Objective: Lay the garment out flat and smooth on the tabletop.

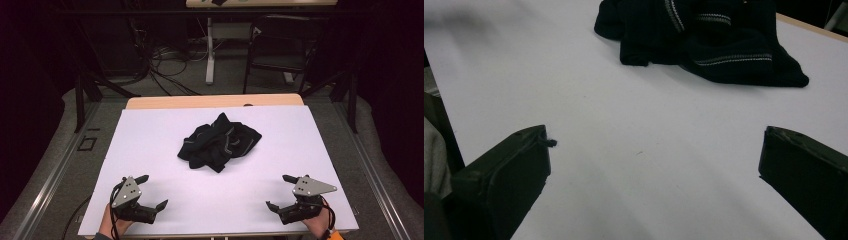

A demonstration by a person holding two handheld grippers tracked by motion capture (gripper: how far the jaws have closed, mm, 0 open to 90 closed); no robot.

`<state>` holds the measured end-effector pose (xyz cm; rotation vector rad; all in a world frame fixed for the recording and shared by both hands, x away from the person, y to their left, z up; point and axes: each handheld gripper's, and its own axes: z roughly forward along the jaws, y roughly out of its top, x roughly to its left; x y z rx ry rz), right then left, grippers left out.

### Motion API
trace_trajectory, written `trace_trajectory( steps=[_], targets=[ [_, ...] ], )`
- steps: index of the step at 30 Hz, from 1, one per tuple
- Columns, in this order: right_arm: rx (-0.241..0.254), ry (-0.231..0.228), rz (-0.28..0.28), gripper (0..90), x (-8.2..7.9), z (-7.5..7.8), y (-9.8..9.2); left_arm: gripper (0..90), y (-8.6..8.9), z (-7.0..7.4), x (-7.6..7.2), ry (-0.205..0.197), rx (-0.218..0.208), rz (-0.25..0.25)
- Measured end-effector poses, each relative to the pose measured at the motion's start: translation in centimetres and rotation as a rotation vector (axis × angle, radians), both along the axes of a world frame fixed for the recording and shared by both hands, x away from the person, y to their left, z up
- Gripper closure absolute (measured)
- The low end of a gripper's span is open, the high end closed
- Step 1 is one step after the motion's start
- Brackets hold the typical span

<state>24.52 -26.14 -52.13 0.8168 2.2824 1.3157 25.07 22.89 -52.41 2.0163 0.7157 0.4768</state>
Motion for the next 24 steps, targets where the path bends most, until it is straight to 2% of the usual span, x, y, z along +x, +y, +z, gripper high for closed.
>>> trace_trajectory(
  steps=[4,7,10,16,17,19,22,24],
  targets=[
    [-0.003,0.004,0.002,0.0,0.1,-0.1,0.1,0.0,-0.3,0.0,0.3,0.004,0.001,-0.001],
    [-0.005,0.013,0.004,0.0,0.4,-0.2,0.4,0.0,-1.2,-0.1,0.8,0.009,0.014,-0.017],
    [-0.007,0.015,0.014,0.0,0.7,-0.2,0.7,0.0,-1.7,0.0,1.2,0.008,-0.010,-0.026],
    [0.003,0.048,0.016,0.0,1.6,-0.3,1.5,0.0,-2.3,-0.2,2.2,0.038,-0.007,-0.005],
    [0.001,0.055,0.017,0.0,2.1,-0.2,1.9,0.0,-2.6,-0.2,2.7,0.053,-0.009,0.000],
    [-0.001,0.064,0.011,0.0,2.7,-0.2,2.3,0.0,-3.0,-0.3,3.2,0.058,-0.007,0.005],
    [-0.004,0.074,0.005,0.0,3.3,-0.3,2.6,0.1,-3.5,-0.4,3.8,0.072,0.006,0.006],
    [-0.008,0.088,-0.006,0.0,4.1,-0.4,3.2,0.1,-4.5,-0.6,4.8,0.086,0.032,0.000]
  ],
)
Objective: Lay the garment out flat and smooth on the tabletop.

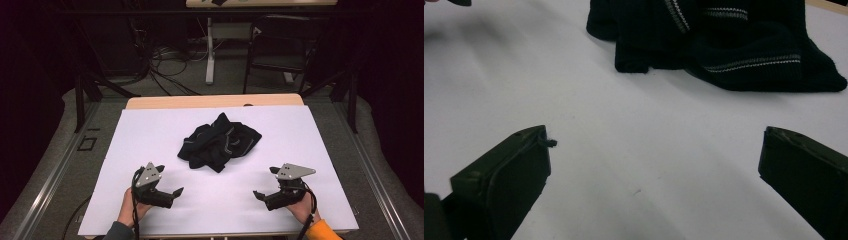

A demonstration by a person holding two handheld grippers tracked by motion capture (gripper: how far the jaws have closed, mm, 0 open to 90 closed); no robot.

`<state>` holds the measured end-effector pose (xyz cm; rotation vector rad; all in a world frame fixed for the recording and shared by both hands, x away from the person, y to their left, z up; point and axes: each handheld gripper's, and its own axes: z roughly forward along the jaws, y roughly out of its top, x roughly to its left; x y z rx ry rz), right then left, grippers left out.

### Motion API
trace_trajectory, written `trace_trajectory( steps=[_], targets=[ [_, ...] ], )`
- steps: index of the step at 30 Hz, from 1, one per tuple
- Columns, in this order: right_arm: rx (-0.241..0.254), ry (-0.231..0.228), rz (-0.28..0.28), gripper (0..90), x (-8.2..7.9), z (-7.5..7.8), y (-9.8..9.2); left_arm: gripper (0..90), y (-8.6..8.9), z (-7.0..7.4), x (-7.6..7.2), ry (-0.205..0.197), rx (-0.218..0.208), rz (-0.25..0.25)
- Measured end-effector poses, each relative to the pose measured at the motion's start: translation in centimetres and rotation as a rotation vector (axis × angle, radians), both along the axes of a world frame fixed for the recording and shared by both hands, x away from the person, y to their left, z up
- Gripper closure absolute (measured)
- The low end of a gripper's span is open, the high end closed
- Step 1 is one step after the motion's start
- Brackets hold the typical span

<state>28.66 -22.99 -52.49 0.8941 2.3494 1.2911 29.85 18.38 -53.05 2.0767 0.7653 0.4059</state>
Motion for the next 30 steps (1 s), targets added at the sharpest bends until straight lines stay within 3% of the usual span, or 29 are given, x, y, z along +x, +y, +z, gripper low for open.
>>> trace_trajectory(
  steps=[2,7,10,13,18,20,22,26,27,30],
  targets=[
    [-0.004,0.003,-0.004,0.0,0.5,0.0,0.3,0.2,-0.3,-0.1,0.3,0.006,0.008,-0.002],
    [-0.007,0.026,0.002,0.4,1.7,-0.2,1.3,0.5,-2.1,-0.8,2.0,0.010,0.073,0.018],
    [-0.023,0.034,0.009,1.2,2.4,-0.3,2.1,1.3,-2.6,-1.0,2.6,0.015,0.084,0.023],
    [-0.034,0.039,0.014,2.2,3.0,-0.5,2.8,3.4,-3.5,-1.5,3.8,0.043,0.118,0.024],
    [-0.054,0.047,0.025,6.6,3.9,-0.8,4.1,9.7,-4.3,-1.8,5.0,0.065,0.130,0.025],
    [-0.060,0.053,0.029,10.0,4.2,-0.9,4.6,14.9,-4.5,-1.9,5.2,0.068,0.149,0.032],
    [-0.066,0.062,0.024,14.8,4.6,-1.1,5.3,16.8,-5.0,-2.3,5.7,0.093,0.202,0.061],
    [-0.090,0.075,0.042,20.0,5.2,-1.5,6.7,20.0,-5.1,-2.3,6.1,0.099,0.196,0.082],
    [-0.097,0.079,0.048,21.4,5.4,-1.7,7.0,21.0,-5.0,-2.2,6.5,0.103,0.169,0.090],
    [-0.122,0.090,0.061,27.9,6.0,-2.3,8.2,24.5,-5.2,-2.3,7.0,0.114,0.149,0.081]
  ],
)
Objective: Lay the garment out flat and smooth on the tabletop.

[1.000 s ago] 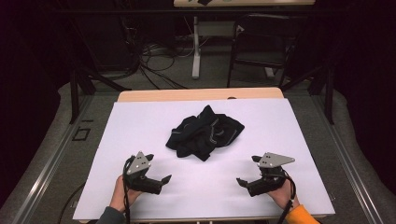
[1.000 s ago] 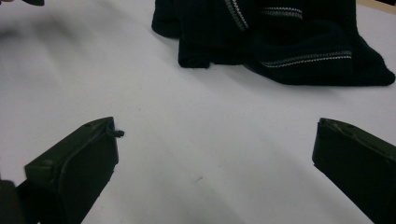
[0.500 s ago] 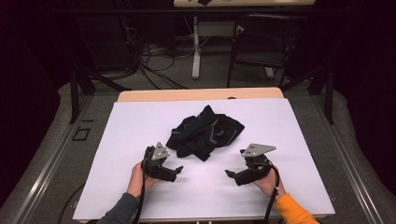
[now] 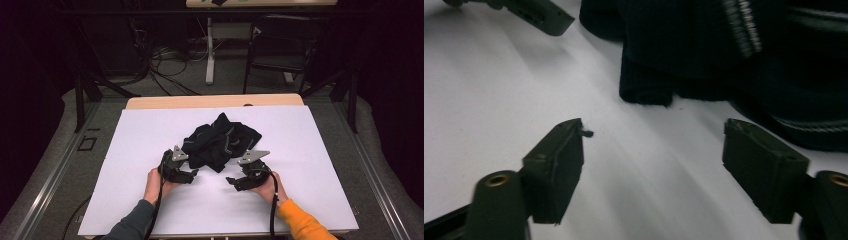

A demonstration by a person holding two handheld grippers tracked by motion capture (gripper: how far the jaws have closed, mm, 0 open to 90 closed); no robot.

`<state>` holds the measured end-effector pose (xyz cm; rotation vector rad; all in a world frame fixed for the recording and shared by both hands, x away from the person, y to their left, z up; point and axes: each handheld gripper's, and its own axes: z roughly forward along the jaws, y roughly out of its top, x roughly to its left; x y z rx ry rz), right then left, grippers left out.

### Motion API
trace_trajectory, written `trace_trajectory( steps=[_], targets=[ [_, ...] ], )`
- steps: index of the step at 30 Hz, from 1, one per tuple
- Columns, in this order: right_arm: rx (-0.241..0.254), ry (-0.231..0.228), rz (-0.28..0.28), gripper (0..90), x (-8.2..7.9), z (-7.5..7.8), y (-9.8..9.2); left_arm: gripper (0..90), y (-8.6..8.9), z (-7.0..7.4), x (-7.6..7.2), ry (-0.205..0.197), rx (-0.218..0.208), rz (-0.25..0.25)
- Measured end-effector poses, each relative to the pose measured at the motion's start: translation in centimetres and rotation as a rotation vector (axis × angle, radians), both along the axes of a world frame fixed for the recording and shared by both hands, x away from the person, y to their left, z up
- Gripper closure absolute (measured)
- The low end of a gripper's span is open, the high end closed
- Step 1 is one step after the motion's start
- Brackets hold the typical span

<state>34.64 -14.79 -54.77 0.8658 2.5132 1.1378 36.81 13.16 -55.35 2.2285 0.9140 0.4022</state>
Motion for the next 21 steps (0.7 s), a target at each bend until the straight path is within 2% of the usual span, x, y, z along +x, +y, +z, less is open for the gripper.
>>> trace_trajectory(
  steps=[1,4,5,9,11,13,16,21],
  targets=[
    [-0.008,0.003,0.001,29.6,0.2,-0.2,0.4,26.2,0.0,0.1,0.1,0.001,0.010,-0.007],
    [-0.023,0.011,0.010,34.0,0.6,-0.6,1.4,32.6,-0.2,0.0,0.3,-0.009,0.002,-0.010],
    [-0.024,0.016,0.010,35.2,0.8,-0.7,1.7,35.7,-0.3,0.0,0.4,-0.023,0.008,-0.018],
    [-0.026,0.016,-0.002,40.4,1.2,-1.0,2.5,47.8,-0.6,-0.4,0.6,-0.014,0.017,-0.033],
    [-0.028,0.015,-0.015,46.4,1.7,-1.2,3.0,53.0,-1.0,-0.6,0.6,-0.010,0.019,-0.051],
    [-0.042,0.024,-0.034,49.5,2.1,-1.4,3.2,59.7,-1.1,-0.6,0.6,-0.013,0.017,-0.052],
    [-0.035,0.018,-0.037,54.4,2.2,-1.5,3.4,69.5,-1.1,-0.7,0.7,-0.007,0.004,-0.072],
    [-0.039,-0.003,-0.051,73.9,2.2,-1.5,3.5,80.4,-1.1,-0.6,0.6,0.000,-0.010,-0.082]
  ],
)
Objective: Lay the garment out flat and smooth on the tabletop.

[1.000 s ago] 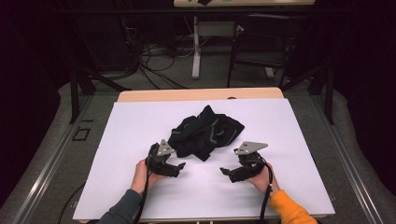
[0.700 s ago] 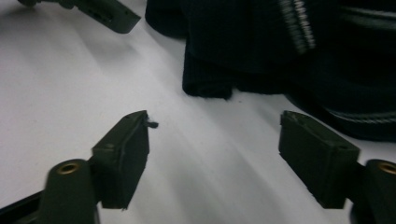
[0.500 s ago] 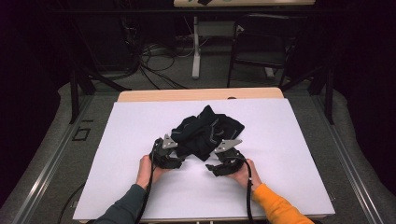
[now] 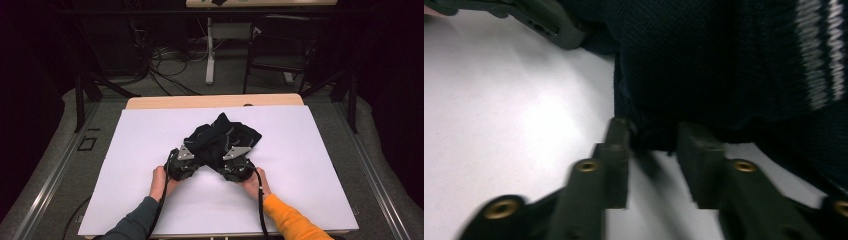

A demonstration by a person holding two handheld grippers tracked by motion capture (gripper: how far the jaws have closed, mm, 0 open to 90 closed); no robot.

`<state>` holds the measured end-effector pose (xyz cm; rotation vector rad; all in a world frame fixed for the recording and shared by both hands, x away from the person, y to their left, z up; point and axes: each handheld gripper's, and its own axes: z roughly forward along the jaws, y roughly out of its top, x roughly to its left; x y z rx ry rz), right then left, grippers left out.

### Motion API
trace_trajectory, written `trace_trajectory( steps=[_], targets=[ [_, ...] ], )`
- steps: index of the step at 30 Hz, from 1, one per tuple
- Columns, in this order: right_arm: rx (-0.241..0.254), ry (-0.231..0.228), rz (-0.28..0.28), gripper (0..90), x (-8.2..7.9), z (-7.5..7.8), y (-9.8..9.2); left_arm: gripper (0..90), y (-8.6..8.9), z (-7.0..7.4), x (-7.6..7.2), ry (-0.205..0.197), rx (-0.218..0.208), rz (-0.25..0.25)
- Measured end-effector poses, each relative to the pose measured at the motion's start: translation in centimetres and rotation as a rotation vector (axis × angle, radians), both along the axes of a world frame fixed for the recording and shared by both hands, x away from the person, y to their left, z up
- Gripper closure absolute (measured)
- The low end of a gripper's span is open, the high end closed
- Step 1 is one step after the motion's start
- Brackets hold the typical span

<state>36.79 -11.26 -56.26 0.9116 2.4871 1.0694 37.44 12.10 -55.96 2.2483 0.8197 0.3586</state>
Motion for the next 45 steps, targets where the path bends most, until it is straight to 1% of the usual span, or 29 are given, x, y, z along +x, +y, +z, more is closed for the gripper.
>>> trace_trajectory(
  steps=[1,2,3,4,6,8,9,10,14,16,17,18,19,20,21,22,23,24,25,26,27,28,29,30,32,36,37,43,45],
  targets=[
    [-0.002,-0.005,-0.003,77.5,0.0,0.0,0.0,81.3,0.0,0.1,0.0,-0.001,-0.005,0.000],
    [-0.002,-0.005,-0.003,77.5,0.0,0.0,0.0,82.0,0.0,0.1,0.0,-0.001,-0.005,0.000],
    [-0.005,-0.004,0.000,83.0,-0.1,0.1,-0.1,82.4,0.1,0.3,-0.1,-0.002,-0.009,-0.005],
    [-0.005,0.001,0.002,84.6,-0.1,0.2,-0.1,82.7,0.2,0.3,-0.2,-0.003,-0.021,-0.003],
    [-0.013,0.000,0.006,88.2,-0.2,0.4,-0.2,83.2,0.4,0.6,-0.3,-0.009,-0.027,-0.004],
    [-0.014,-0.005,0.007,89.5,-0.3,0.8,-0.4,83.4,0.6,0.9,-0.4,-0.011,-0.041,-0.003],
    [-0.014,-0.006,0.008,90.0,-0.4,0.9,-0.5,83.5,0.6,0.9,-0.4,-0.011,-0.041,-0.003],
    [-0.010,-0.007,0.011,90.0,-0.4,1.1,-0.6,83.6,0.8,1.1,-0.4,-0.014,-0.054,0.003],
    [-0.002,-0.010,0.011,90.0,-0.5,1.5,-0.8,84.0,1.0,1.5,-0.5,-0.022,-0.066,0.006],
    [0.007,-0.002,0.010,88.9,-0.5,1.3,-0.8,84.1,1.1,1.6,-0.6,-0.030,-0.061,0.007],
    [0.010,-0.002,0.010,80.3,-0.4,1.3,-0.7,84.0,1.0,1.6,-0.6,-0.030,-0.061,0.006],
    [0.018,0.009,0.002,66.6,-0.3,1.2,-0.7,84.0,1.0,1.6,-0.6,-0.031,-0.060,0.007],
    [0.032,0.029,0.008,56.9,-0.2,1.1,-0.6,83.9,1.0,1.6,-0.5,-0.034,-0.055,0.004],
    [0.042,0.043,0.009,54.4,-0.1,0.9,-0.4,83.7,1.0,1.5,-0.5,-0.034,-0.052,0.001],
    [0.039,0.041,0.007,51.8,0.0,0.7,-0.2,83.5,1.0,1.5,-0.5,-0.034,-0.051,0.000],
    [0.029,0.046,0.009,47.1,0.1,0.4,0.1,83.3,0.9,1.5,-0.5,-0.033,-0.050,0.000],
    [0.012,0.049,0.009,46.8,0.2,0.1,0.4,83.2,0.9,1.5,-0.5,-0.035,-0.045,-0.003],
    [0.014,0.035,0.001,48.4,0.1,0.0,0.6,83.2,0.9,1.5,-0.5,-0.035,-0.045,-0.005],
    [0.015,0.028,-0.010,53.0,0.2,-0.1,0.8,83.2,0.8,1.5,-0.5,-0.035,-0.046,-0.008],
    [0.015,0.028,-0.010,53.0,0.2,-0.1,0.8,83.2,0.8,1.5,-0.5,-0.035,-0.046,-0.008],
    [0.008,-0.005,-0.023,67.0,0.3,-0.1,1.0,83.2,0.9,1.5,-0.6,-0.040,-0.051,-0.007],
    [0.008,-0.005,-0.023,67.0,0.3,-0.1,1.0,83.2,0.9,1.5,-0.6,-0.040,-0.051,-0.007],
    [0.023,-0.009,-0.025,75.7,0.5,-0.1,0.7,83.2,1.0,1.6,-0.6,-0.048,-0.054,-0.007],
    [0.034,-0.003,-0.022,78.2,0.6,0.0,0.5,83.2,1.0,1.6,-0.6,-0.047,-0.060,-0.007],
    [0.026,0.006,-0.017,80.4,0.5,0.3,0.4,83.5,1.1,1.7,-0.6,-0.051,-0.058,-0.007],
    [-0.017,-0.014,0.010,81.5,0.0,0.9,0.5,83.8,1.4,2.1,-0.9,-0.065,-0.066,-0.004],
    [-0.023,-0.011,0.013,81.6,0.0,1.1,0.5,83.8,1.5,2.2,-0.9,-0.070,-0.071,-0.001],
    [-0.029,-0.007,0.040,82.1,-0.8,2.6,-0.5,84.1,2.1,2.8,-1.2,-0.089,-0.093,0.010],
    [-0.030,-0.007,0.039,82.3,-1.0,2.9,-0.7,84.1,2.1,2.9,-1.3,-0.091,-0.098,0.012]
  ],
)
